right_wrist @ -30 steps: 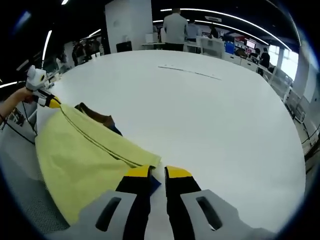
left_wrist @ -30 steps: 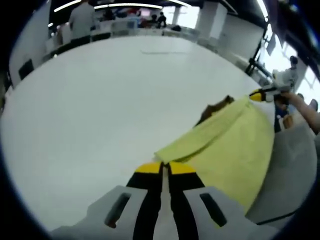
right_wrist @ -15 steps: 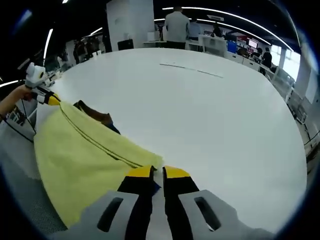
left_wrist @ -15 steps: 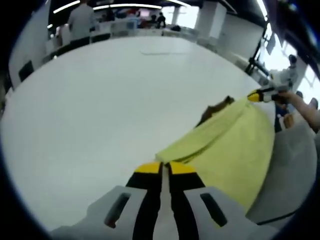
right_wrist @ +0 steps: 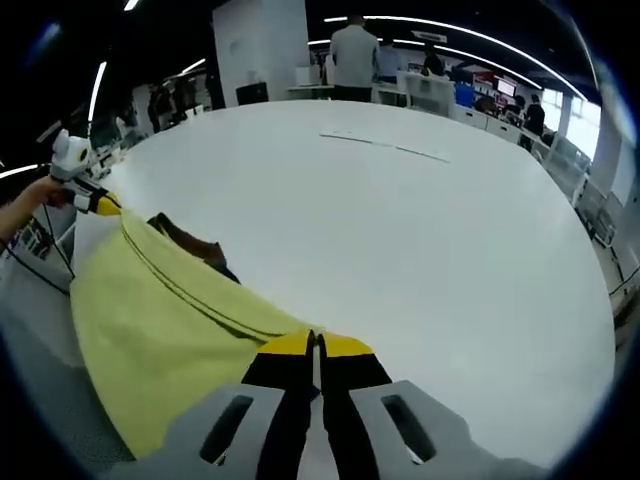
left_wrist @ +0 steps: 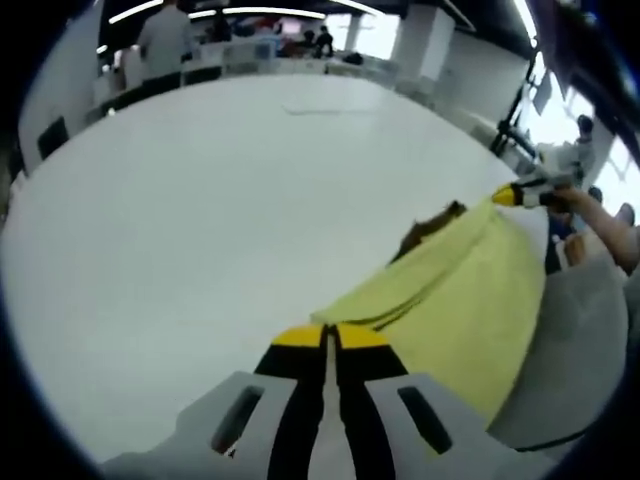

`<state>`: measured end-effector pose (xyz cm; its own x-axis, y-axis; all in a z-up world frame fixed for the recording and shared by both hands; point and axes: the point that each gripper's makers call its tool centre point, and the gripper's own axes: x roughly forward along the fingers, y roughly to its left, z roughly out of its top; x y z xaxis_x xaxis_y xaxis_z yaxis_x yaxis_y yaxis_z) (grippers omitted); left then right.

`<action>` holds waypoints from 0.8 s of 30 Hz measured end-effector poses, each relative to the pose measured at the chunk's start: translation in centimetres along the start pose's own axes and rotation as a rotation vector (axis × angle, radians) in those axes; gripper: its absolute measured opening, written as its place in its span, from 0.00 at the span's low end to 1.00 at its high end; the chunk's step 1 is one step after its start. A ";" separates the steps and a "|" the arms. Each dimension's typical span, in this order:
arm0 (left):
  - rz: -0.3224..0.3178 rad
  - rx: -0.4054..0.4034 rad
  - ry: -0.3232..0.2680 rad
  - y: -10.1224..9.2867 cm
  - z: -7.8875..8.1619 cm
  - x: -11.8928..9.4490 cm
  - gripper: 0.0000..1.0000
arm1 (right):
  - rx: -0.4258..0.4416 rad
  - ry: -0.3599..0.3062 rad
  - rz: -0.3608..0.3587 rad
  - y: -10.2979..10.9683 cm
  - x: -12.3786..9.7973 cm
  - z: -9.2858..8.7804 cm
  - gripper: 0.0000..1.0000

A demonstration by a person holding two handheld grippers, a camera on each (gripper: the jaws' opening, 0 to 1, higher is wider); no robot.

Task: Fold the garment on the visible template until the final outline fits inside the template.

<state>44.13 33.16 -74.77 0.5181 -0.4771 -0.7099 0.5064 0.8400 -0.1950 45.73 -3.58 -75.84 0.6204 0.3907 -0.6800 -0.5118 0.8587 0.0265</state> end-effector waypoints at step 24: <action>-0.007 -0.137 -0.082 0.9 2.3 1.1 0.00 | -0.030 0.021 -0.009 -1.4 2.3 1.2 0.01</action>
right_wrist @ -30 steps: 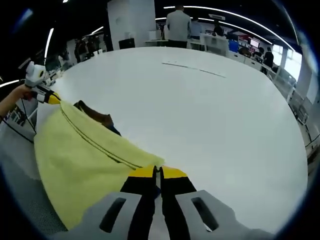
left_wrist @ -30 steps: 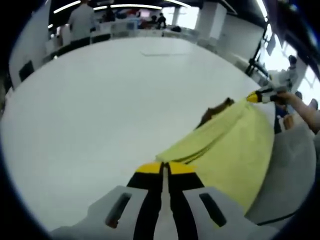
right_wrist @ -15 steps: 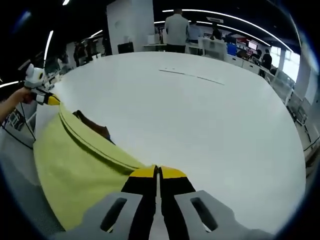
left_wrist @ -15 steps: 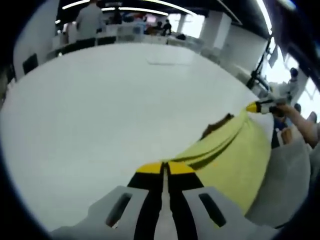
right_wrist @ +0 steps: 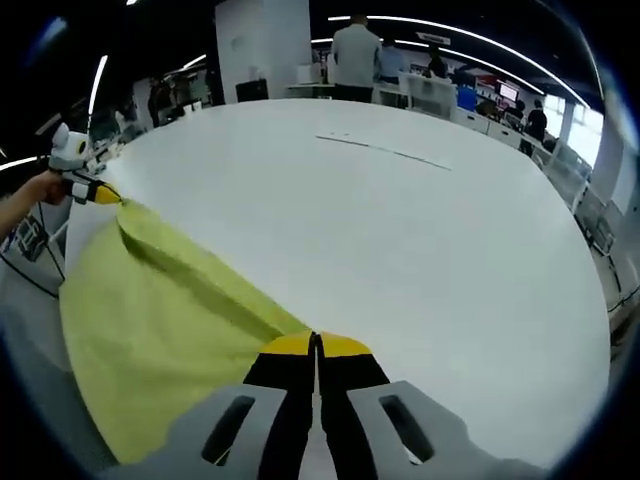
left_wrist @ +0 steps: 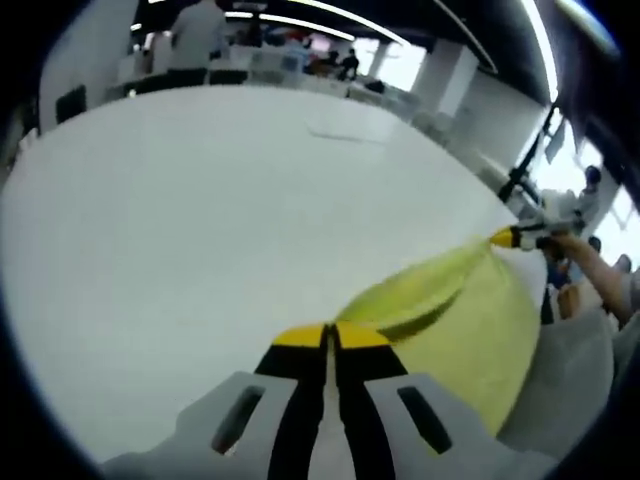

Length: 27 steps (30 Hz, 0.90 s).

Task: Fold the garment on the visible template until the final outline fits inside the template.

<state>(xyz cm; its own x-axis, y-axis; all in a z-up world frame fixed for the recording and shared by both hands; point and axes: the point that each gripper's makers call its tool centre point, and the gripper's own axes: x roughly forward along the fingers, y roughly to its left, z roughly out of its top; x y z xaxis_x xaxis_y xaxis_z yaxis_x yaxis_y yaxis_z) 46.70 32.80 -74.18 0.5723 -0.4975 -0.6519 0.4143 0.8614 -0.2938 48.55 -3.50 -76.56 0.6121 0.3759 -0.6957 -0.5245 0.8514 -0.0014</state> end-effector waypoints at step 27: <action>0.030 -0.041 0.032 2.0 -1.2 0.8 0.00 | 0.011 0.044 -0.031 -1.3 0.6 -1.6 0.01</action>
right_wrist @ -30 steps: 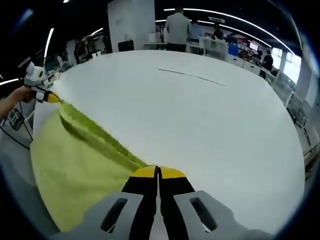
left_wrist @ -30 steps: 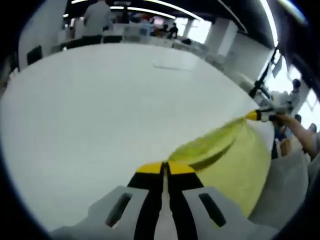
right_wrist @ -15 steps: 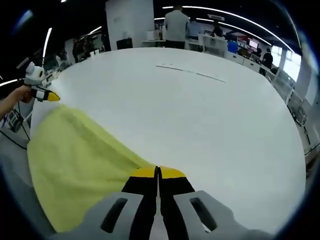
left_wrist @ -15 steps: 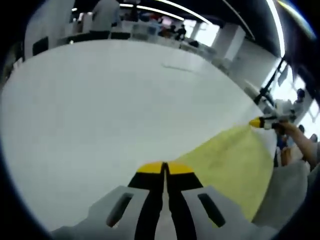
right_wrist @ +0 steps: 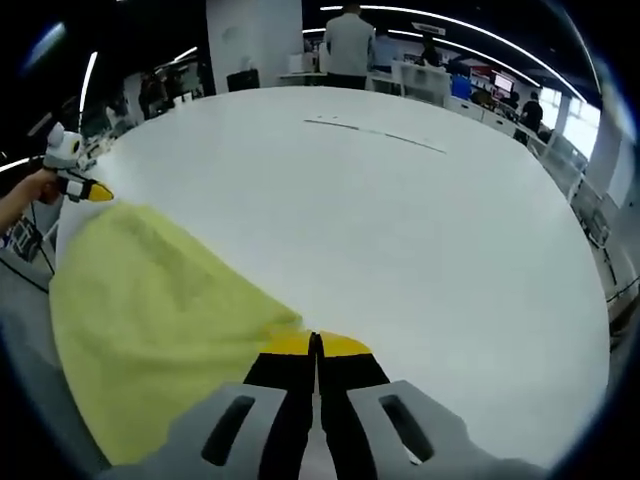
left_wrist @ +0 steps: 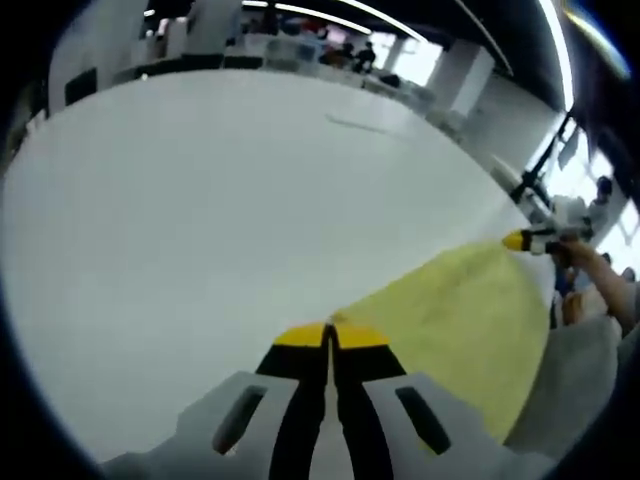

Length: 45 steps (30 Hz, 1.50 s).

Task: Fold the garment on the visible template until the final outline fits inside the template.

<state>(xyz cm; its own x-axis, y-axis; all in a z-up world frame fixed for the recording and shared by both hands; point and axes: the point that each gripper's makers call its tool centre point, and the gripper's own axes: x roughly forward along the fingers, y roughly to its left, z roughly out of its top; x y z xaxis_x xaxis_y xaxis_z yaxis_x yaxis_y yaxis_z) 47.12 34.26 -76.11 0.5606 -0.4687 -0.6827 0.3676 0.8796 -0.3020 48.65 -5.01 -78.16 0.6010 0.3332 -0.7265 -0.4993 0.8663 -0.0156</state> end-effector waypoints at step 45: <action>-0.074 0.308 0.015 -8.1 0.8 -4.4 0.00 | -0.208 -0.065 0.127 7.6 -4.5 3.6 0.05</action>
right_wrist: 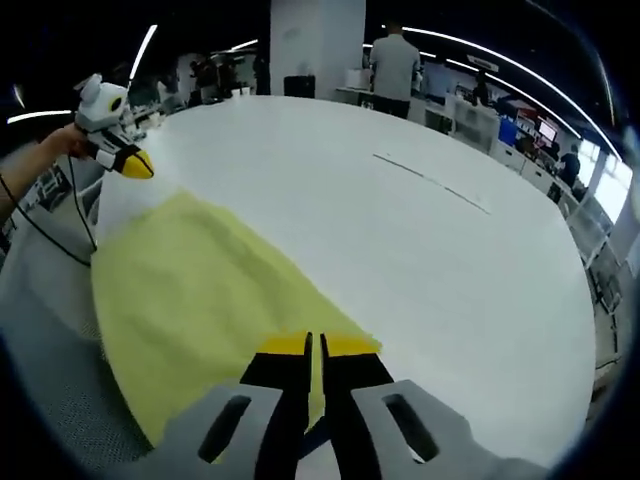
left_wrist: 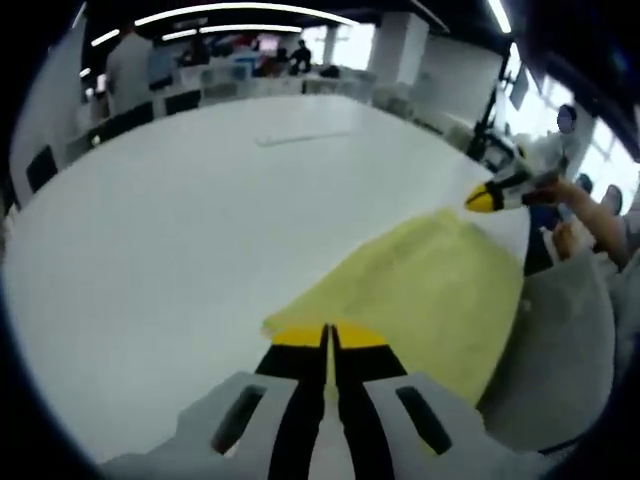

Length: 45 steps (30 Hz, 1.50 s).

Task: Fold the garment on the visible template until the final outline fits inside the template.

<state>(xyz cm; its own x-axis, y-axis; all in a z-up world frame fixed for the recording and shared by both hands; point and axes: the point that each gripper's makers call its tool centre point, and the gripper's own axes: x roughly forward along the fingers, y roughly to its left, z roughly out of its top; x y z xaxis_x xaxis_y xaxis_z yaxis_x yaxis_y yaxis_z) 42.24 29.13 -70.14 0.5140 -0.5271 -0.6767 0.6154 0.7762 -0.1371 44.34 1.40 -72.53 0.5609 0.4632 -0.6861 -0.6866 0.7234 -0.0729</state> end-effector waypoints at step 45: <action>0.022 0.173 -0.040 -3.9 0.8 -5.5 0.32 | -0.158 -0.067 0.060 5.3 -5.7 2.5 0.50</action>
<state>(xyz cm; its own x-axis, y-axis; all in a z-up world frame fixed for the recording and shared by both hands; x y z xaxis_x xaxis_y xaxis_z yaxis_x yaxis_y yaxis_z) 37.48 28.72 -65.34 0.5499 -0.5263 -0.6485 0.6956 0.7184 0.0068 38.71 3.85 -67.25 0.5430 0.5401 -0.6430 -0.7809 0.6064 -0.1501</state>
